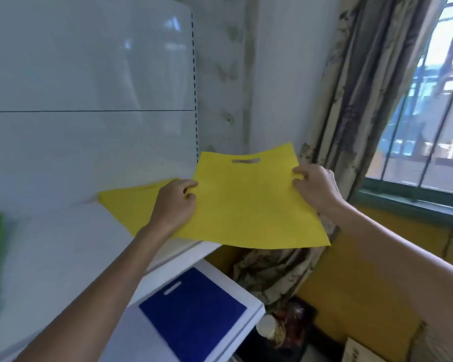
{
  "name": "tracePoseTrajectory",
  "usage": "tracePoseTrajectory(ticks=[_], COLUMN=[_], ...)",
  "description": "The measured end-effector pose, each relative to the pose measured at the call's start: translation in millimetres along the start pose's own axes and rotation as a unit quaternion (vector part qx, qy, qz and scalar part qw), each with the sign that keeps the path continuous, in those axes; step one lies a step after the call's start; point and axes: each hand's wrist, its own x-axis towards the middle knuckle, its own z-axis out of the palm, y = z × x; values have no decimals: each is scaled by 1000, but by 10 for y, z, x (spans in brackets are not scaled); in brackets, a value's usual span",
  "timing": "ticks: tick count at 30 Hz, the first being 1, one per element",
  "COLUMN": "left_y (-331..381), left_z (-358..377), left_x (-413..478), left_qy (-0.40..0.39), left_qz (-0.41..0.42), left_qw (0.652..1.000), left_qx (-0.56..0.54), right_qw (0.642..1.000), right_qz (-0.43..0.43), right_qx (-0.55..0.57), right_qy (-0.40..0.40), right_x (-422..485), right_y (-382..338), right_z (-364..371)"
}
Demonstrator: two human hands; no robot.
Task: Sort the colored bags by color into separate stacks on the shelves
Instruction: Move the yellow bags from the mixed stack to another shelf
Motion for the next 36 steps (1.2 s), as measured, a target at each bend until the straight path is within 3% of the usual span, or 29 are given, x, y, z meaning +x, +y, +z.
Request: tracePoseTrajectory(ticks=[3,9,12,18,23,29,36], left_y=[-63,-314,-435,-538,-608,-622,-627], left_z=[-67,-296,-317,-106,71,135,158], left_x=[225,369,282,67,-75,-31,-37], left_qy=[31,88,104,83,9,128,154], left_qz=[-12,-91,-153,-276,-360,-383,-377], left_qw=[999,988,973,936,890,866,864], left_qx=[29,92,136,204,281,295,295], right_qw=[999,984,959,904,871,876,859], right_qz=[-27,-156,-243,-338,-320,-325,-360], right_qx=[34,52,34,-14,-89,-54,-106], right_qy=[4,-74,-139,-263,-362,-353,-348], right_x=[400,1065,1293,1444,1379,1359,1363], right_y=[-115,-389,-504,-595,-457,-434,-428], right_z=[190,878,1328,2048,2389,2380,2418])
